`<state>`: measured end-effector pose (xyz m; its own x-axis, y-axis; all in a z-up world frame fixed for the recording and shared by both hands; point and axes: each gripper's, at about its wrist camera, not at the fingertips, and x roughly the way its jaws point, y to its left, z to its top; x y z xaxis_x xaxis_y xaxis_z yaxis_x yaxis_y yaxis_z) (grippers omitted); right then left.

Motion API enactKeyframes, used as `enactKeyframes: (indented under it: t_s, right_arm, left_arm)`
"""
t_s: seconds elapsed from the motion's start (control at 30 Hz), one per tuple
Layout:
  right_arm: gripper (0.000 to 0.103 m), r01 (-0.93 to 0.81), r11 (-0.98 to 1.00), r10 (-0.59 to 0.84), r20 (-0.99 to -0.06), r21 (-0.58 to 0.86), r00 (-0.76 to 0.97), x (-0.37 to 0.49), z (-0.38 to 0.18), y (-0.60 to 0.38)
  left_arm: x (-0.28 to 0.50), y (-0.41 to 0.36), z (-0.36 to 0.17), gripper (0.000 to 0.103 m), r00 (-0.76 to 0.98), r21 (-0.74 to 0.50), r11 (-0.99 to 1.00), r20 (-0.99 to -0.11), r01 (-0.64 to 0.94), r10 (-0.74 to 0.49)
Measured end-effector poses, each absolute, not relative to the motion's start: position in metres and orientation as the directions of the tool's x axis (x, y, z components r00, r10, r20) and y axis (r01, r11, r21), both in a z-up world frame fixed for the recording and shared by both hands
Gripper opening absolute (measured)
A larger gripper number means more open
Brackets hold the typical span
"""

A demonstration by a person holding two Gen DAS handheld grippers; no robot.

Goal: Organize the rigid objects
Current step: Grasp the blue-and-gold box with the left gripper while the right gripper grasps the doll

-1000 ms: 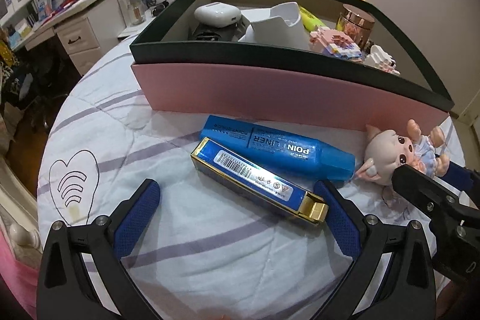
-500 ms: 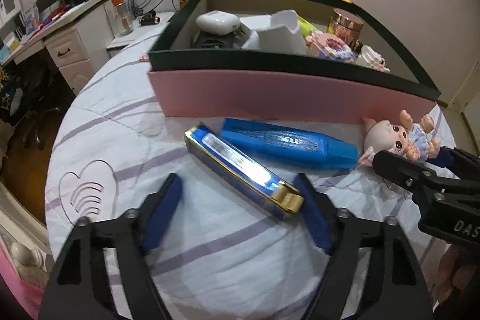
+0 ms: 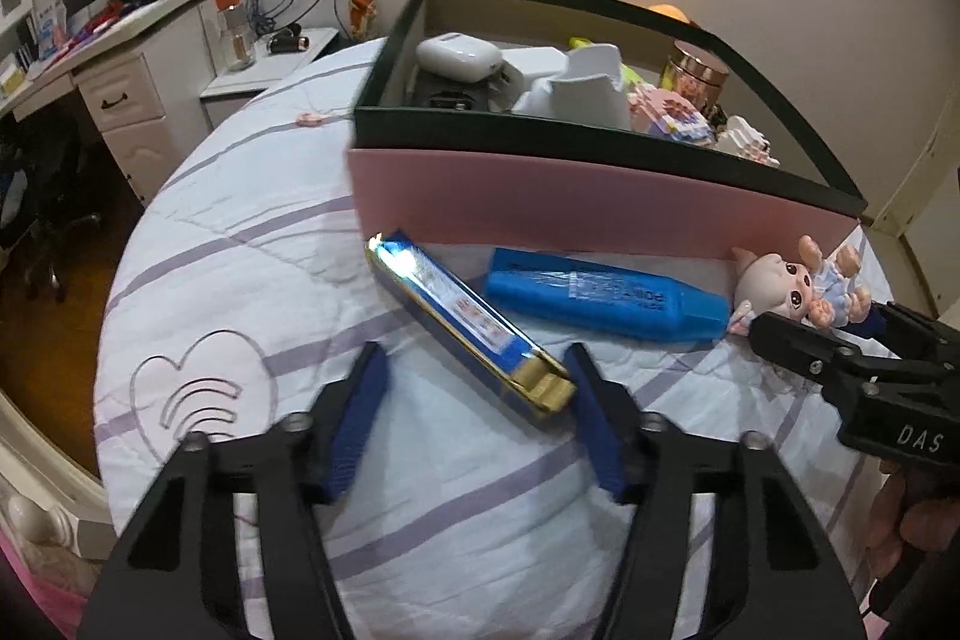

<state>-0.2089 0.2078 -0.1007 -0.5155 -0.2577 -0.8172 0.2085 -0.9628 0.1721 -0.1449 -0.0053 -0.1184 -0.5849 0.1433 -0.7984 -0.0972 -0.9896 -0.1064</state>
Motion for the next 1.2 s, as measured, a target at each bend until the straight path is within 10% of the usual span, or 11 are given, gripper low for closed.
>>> enactKeyframes:
  t_s: [0.3, 0.57, 0.73, 1.2]
  right_arm:
    - [0.076, 0.209, -0.964, -0.251, -0.817, 0.163, -0.519, -0.211, -0.102, 0.205]
    - [0.064, 0.22, -0.953, -0.295, -0.797, 0.207, -0.527, -0.201, -0.101, 0.211]
    - [0.029, 0.226, -0.935, -0.353, -0.772, 0.272, -0.528, -0.191, -0.097, 0.218]
    - [0.054, 0.144, -0.946, -0.32, -0.775, 0.289, -0.545, -0.201, -0.102, 0.217]
  left_arm:
    - [-0.149, -0.007, -0.118, 0.062, -0.59, -0.104, -0.991, -0.796, -0.084, 0.134]
    - [-0.15, -0.031, -0.116, 0.03, -0.587, -0.176, -0.982, -0.789, -0.068, 0.182]
    - [-0.144, -0.036, -0.116, 0.024, -0.594, -0.181, -0.98, -0.781, -0.078, 0.191]
    - [-0.151, -0.035, -0.117, 0.022, -0.594, -0.141, -0.987, -0.789, -0.072, 0.156]
